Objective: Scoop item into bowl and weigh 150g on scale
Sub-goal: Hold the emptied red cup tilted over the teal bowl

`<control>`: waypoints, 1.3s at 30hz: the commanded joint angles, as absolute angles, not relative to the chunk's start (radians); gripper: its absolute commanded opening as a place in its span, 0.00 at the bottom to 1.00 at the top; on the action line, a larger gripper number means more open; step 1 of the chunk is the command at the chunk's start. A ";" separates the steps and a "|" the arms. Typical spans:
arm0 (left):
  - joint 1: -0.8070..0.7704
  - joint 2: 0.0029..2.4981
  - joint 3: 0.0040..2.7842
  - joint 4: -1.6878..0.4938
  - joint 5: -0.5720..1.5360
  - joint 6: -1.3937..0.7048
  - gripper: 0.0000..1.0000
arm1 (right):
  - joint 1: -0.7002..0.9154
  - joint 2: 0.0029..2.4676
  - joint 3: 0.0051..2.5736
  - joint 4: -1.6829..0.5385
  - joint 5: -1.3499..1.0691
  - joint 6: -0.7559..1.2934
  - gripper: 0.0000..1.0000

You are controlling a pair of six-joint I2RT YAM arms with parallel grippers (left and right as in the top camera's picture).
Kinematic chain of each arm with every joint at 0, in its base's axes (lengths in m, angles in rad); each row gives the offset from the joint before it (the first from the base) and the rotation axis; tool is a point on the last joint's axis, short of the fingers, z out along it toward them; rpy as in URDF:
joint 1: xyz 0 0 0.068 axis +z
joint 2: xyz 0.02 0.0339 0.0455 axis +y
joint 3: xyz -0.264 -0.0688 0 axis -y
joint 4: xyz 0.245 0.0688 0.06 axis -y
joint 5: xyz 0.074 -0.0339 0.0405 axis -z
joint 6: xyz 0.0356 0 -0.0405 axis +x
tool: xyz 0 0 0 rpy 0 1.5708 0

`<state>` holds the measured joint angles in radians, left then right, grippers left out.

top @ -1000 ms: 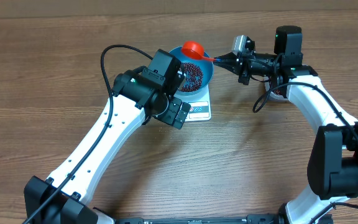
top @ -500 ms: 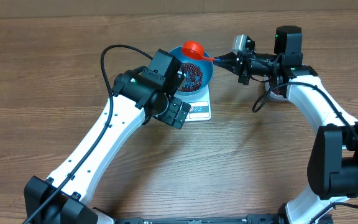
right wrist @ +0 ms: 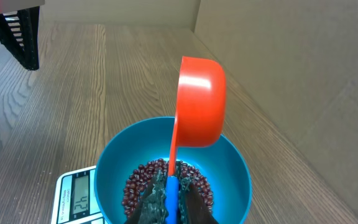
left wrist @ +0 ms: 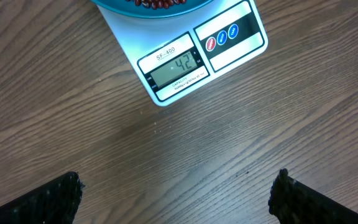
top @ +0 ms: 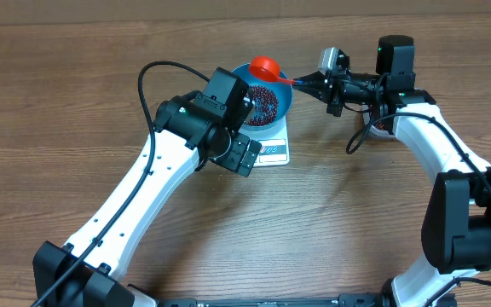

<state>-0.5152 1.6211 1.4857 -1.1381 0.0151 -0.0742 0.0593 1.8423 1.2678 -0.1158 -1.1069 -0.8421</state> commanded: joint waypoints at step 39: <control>-0.517 1.610 1.495 -1.141 0.012 -0.059 0.99 | 0.055 1.847 1.278 -0.080 -1.107 -0.853 0.04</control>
